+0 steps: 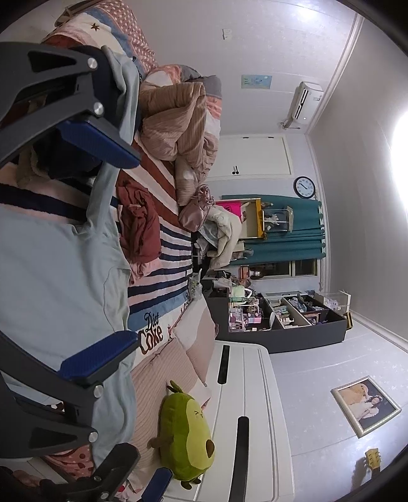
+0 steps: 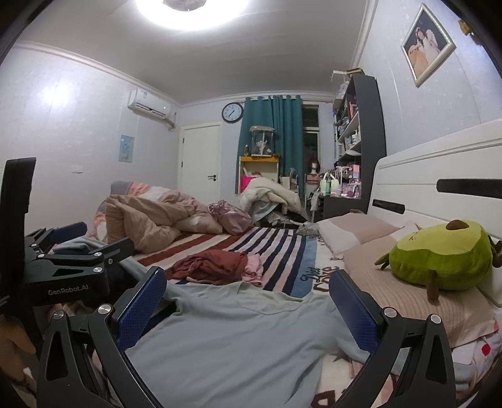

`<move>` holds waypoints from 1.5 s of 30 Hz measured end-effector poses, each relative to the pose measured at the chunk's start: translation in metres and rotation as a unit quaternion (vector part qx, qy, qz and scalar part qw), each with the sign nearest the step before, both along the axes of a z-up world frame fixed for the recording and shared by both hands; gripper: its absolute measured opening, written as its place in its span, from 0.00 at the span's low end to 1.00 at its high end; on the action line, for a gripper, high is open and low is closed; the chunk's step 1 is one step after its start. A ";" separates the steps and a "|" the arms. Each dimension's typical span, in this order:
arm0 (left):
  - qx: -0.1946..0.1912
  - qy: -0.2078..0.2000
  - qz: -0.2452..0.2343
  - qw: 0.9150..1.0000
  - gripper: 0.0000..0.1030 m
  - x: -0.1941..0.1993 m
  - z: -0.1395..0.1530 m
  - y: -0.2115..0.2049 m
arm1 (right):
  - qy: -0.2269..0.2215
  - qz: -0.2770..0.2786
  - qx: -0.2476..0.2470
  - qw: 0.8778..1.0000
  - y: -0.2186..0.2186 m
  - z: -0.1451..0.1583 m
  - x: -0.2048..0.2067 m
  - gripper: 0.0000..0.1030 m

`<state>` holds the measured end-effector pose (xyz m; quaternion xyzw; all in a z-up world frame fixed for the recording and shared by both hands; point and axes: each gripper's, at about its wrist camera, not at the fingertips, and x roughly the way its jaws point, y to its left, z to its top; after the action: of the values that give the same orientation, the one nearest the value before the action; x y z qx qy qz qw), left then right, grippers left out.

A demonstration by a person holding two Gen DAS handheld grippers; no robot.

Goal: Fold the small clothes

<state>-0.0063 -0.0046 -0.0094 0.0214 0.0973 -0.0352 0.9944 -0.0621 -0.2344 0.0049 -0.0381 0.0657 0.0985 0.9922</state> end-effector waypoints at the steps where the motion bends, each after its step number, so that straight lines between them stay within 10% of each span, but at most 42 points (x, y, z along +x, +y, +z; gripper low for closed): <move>1: -0.001 0.001 0.000 1.000 0.99 0.000 0.000 0.000 | -0.003 -0.002 0.001 1.000 0.000 0.000 -0.001 1.00; 45: -0.037 0.029 -0.010 0.999 0.99 0.011 -0.006 0.018 | -0.007 -0.010 0.009 1.000 0.005 0.000 -0.005 1.00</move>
<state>0.0042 0.0137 -0.0153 -0.0155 0.1244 -0.0490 0.9909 -0.0668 -0.2291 0.0047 -0.0290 0.0579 0.0886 0.9940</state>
